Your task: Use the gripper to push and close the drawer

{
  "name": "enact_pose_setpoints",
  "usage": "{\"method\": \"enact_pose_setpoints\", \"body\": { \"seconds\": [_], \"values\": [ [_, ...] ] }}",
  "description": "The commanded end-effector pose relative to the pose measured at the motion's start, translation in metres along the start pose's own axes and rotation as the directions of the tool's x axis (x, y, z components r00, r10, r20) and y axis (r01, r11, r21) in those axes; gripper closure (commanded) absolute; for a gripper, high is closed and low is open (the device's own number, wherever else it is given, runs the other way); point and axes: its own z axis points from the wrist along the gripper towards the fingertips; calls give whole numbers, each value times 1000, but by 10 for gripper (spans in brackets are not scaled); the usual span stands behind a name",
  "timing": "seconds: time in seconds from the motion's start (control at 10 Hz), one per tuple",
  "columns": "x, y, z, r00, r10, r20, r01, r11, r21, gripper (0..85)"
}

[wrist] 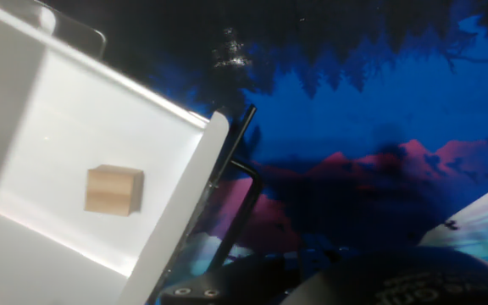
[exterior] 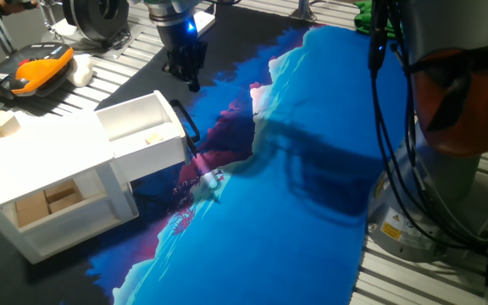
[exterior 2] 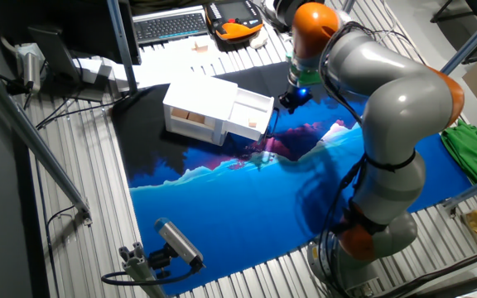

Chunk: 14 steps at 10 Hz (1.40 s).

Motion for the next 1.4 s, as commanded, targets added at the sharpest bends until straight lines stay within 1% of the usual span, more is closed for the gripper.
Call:
{"method": "enact_pose_setpoints", "body": {
  "seconds": [0.0,0.1,0.2,0.4,0.8,0.9,1.1,1.3],
  "values": [
    [0,1,0,1000,1,3,-1,1000,-8,850],
    [0,1,0,1000,2,4,-2,1000,-10,850],
    [0,2,1,1000,5,5,-5,1000,-20,850],
    [1,6,2,1000,10,7,-10,1000,-23,850],
    [1,11,11,1000,16,7,-16,999,-39,850],
    [1,11,12,1000,21,2,-20,998,-54,850],
    [1,11,11,1000,27,-6,-27,998,-59,850],
    [0,10,14,1000,30,-2,-30,997,-75,850]
  ]
}}
